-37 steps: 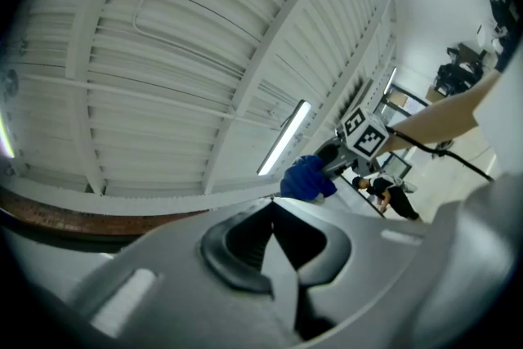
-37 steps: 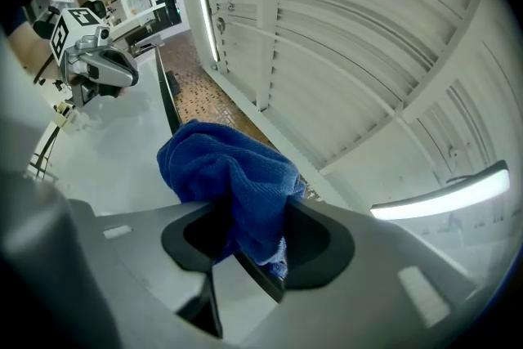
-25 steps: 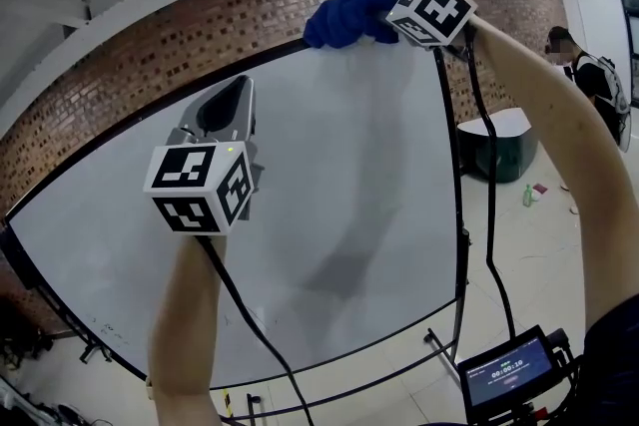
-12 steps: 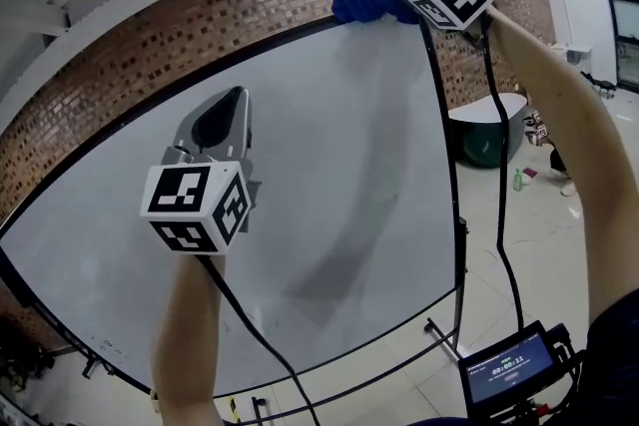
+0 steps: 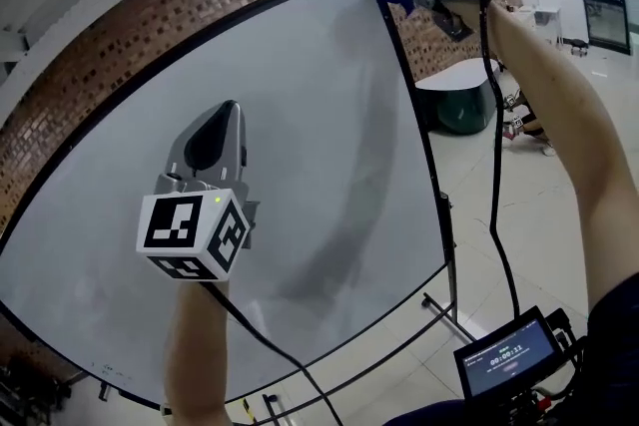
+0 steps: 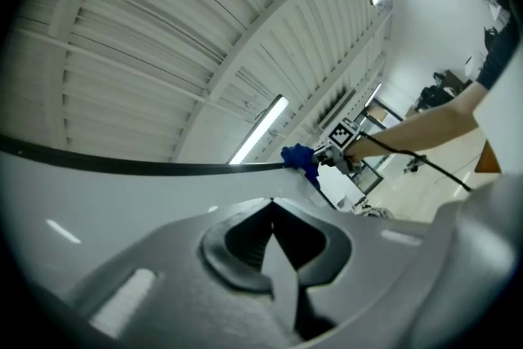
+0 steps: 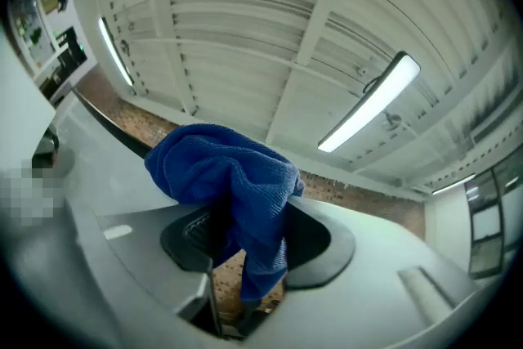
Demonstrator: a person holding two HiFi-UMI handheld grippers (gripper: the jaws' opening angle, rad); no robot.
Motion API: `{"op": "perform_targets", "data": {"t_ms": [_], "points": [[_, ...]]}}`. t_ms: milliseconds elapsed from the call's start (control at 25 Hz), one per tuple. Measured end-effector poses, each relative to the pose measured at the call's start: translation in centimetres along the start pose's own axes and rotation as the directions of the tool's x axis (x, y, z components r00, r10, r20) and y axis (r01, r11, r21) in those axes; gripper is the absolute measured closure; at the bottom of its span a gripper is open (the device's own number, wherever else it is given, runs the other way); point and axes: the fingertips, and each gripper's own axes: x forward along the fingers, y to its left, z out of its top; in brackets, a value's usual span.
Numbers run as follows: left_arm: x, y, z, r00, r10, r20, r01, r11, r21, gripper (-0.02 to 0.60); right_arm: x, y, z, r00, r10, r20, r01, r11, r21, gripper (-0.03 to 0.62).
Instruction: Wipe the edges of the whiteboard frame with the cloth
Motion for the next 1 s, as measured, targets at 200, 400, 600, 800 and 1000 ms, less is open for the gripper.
{"op": "perform_targets", "data": {"t_ms": [200, 400, 600, 800, 1000], "points": [[-0.9, -1.7, 2.0, 1.0, -0.011, 0.016, 0.01, 1.0, 0.009, 0.578, -0.8, 4.3, -0.3, 0.975, 0.174, 0.142, -0.196, 0.968, 0.16, 0.411], [4.0, -7.3, 1.9, 0.999, -0.012, -0.03, 0.014, 0.998, 0.065, 0.578, -0.8, 2.2, -4.6, 0.924, 0.27, 0.269, -0.339, 0.904, 0.259, 0.411], [5.1, -9.4, 1.9, 0.998, -0.015, -0.053, 0.019, 0.997, 0.071, 0.578, -0.9, 2.6, -6.5, 0.886, 0.329, 0.328, -0.439, 0.825, 0.356, 0.411], [4.7, -9.8, 1.0, 0.995, -0.021, -0.093, 0.027, 0.997, 0.066, 0.578, -1.0, 4.7, -7.9, 0.864, 0.361, 0.351, -0.489, 0.77, 0.41, 0.411], [5.1, -10.8, -0.3, 0.991, -0.035, -0.127, 0.043, 0.997, 0.067, 0.578, -1.6, 6.4, -9.6, 0.845, 0.391, 0.364, -0.524, 0.743, 0.417, 0.411]]}}
